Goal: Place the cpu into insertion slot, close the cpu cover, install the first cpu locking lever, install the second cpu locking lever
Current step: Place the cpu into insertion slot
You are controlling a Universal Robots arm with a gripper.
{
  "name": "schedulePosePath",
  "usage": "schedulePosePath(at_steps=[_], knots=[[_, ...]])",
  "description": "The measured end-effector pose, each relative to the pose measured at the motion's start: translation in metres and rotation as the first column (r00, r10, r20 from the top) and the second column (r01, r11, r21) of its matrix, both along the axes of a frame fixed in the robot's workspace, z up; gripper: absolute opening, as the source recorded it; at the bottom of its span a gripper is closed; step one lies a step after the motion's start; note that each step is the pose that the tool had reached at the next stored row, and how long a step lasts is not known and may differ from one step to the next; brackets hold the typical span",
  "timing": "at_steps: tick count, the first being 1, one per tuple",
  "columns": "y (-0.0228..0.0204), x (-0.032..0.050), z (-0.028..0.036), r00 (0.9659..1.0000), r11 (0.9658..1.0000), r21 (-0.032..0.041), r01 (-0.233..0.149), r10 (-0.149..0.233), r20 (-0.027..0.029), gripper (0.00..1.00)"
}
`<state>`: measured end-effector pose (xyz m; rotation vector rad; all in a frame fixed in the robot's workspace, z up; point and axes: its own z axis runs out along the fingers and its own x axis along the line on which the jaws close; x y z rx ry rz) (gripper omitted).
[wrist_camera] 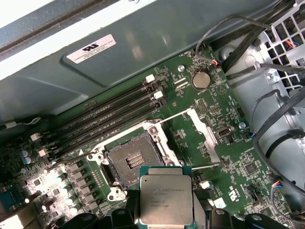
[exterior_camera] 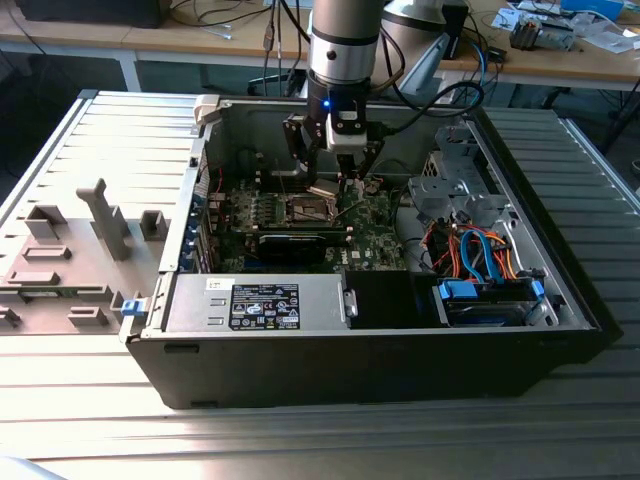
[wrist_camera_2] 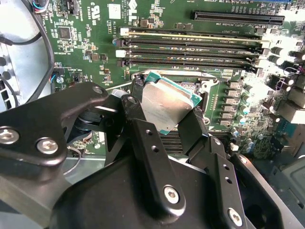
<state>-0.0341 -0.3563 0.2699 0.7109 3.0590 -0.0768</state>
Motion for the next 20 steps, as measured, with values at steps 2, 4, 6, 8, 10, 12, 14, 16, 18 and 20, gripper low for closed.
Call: schedulePosePath(at_steps=[2,4,6,8,10,12,14,16,18,20], knots=[[0.0000,0.0000,0.0000,1.0000,1.0000,-0.0002,0.001,-0.001,0.0000,0.54],[0.0000,0.0000,0.0000,1.0000,1.0000,-0.0006,0.004,-0.004,0.0000,0.54],[0.0000,0.0000,-0.0001,1.0000,1.0000,-0.0008,0.007,-0.007,0.0001,0.54],[0.0000,0.0000,-0.0001,1.0000,1.0000,-0.0010,0.010,-0.010,0.0001,0.54],[0.0000,0.0000,-0.0001,0.9999,0.9999,-0.0011,0.011,-0.011,0.0001,0.54],[0.0000,0.0000,-0.0001,0.9999,0.9999,-0.0013,0.013,-0.013,0.0000,0.54],[0.0000,0.0000,-0.0001,0.9999,0.9999,-0.0014,0.016,-0.016,0.0000,0.54],[0.0000,0.0000,-0.0002,0.9999,0.9999,-0.0016,0.017,-0.017,0.0001,0.54],[0.0000,0.0000,-0.0002,0.9998,0.9998,-0.0017,0.020,-0.020,0.0001,0.54],[0.0000,0.0000,-0.0002,0.9997,0.9997,-0.0018,0.023,-0.023,0.0000,0.54]])
